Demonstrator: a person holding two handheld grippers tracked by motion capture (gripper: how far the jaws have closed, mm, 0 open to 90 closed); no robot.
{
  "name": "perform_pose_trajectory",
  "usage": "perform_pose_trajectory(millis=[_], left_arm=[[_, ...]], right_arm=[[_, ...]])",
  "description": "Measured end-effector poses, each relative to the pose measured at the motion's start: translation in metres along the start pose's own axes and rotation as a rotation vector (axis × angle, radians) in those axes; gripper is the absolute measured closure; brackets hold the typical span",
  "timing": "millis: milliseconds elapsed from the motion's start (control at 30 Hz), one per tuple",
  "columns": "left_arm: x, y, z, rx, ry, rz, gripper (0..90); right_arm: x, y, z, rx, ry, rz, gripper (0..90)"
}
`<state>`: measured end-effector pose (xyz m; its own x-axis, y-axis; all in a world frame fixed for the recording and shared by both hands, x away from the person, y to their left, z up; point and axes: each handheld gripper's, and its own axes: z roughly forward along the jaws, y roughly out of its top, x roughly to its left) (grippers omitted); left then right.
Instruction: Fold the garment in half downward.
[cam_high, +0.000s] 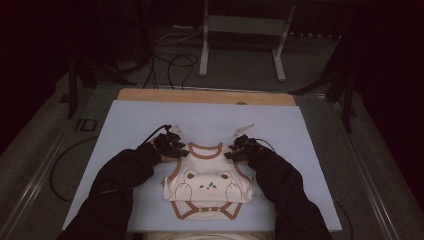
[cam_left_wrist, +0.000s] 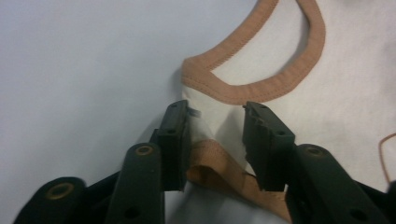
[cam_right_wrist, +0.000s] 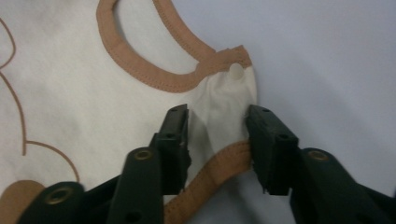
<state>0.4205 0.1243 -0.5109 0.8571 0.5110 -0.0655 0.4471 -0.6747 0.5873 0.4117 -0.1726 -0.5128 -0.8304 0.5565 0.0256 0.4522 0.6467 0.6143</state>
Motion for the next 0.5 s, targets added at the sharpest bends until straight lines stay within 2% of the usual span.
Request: perform_pose_trajectory(millis=[33, 133, 167, 200, 233, 300, 367, 400, 500], left_arm=[[-0.0004, 0.0002, 0.0000, 0.000, -0.013, 0.002, 66.1], [-0.0007, 0.0008, -0.0001, 0.004, -0.035, 0.000, 75.3], [-0.0007, 0.0008, -0.0001, 0.004, -0.035, 0.000, 80.3], [-0.0018, 0.0015, 0.0005, 0.006, -0.049, 0.006, 83.7], [-0.0027, 0.0017, 0.0007, 0.004, -0.054, 0.010, 85.7], [-0.0026, 0.0020, 0.0006, 0.004, -0.059, 0.024, 86.6], [-0.0025, 0.0025, 0.0002, 0.004, -0.059, 0.024, 87.1], [-0.0027, 0.0027, -0.0005, -0.002, -0.064, 0.019, 87.2], [-0.0024, 0.0037, -0.0048, -0.022, -0.057, 0.025, 87.3]], right_arm=[[0.0000, -0.0001, 0.0000, 0.003, 0.003, -0.012, 62.3], [0.0011, 0.0004, -0.0005, 0.006, 0.008, -0.003, 71.1], [0.0011, 0.0004, -0.0005, 0.006, 0.008, -0.003, 71.1], [0.0017, 0.0010, -0.0001, 0.006, 0.009, -0.005, 79.9], [0.0029, 0.0018, -0.0001, 0.007, 0.012, 0.000, 80.8], [0.0048, 0.0034, -0.0008, 0.017, 0.012, 0.014, 82.0], [0.0046, 0.0035, -0.0003, 0.021, 0.003, -0.014, 82.5], [0.0047, 0.0039, -0.0014, 0.029, 0.013, -0.008, 82.5], [0.0042, 0.0040, -0.0034, 0.015, 0.010, 0.001, 82.5]])
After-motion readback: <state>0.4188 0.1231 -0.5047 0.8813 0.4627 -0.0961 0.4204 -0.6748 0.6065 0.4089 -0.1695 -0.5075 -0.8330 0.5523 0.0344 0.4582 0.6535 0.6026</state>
